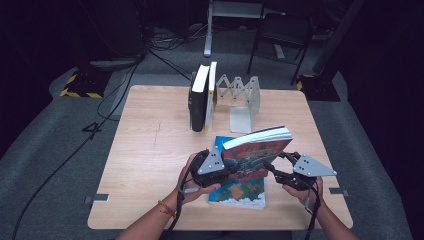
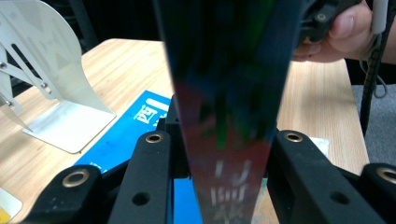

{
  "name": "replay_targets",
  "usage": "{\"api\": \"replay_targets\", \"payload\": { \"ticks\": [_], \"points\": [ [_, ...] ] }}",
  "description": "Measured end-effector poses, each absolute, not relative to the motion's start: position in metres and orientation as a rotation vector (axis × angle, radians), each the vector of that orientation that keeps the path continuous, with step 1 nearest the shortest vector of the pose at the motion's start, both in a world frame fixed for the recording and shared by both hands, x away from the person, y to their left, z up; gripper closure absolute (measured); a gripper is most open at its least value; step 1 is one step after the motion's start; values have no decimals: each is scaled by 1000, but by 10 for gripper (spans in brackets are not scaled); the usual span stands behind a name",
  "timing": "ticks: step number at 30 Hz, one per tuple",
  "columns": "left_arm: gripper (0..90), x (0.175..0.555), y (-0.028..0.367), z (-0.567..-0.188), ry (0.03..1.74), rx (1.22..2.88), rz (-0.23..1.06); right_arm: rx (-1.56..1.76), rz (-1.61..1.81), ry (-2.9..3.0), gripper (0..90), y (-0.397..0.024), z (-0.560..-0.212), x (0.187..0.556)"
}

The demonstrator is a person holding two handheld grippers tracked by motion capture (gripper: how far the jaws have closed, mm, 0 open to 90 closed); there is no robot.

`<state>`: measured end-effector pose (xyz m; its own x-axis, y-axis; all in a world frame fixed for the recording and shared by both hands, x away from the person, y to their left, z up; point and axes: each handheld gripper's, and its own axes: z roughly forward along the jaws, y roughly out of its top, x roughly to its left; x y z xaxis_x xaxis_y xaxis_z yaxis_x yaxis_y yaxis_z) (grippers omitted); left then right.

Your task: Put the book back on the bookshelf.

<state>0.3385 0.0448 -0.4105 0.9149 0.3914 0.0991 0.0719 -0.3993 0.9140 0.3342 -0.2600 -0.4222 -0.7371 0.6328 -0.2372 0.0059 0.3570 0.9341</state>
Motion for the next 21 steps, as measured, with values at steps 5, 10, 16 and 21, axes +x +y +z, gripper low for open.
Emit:
{"api": "replay_targets", "payload": {
  "ticks": [5, 10, 16, 21],
  "points": [
    [665, 337, 42, -397, 368, 1888, 387, 565, 1418, 2048, 513, -261, -420, 335],
    [677, 339, 41, -380, 335, 1864, 402, 563, 1431, 2055, 529, -263, -417, 337],
    [705, 339, 38, -373, 321, 1879, 401, 570, 1419, 2064, 533, -264, -416, 338],
    [715, 342, 33, -368, 320, 1867, 404, 625, 1451, 2080, 537, -265, -414, 341]
  ]
}}
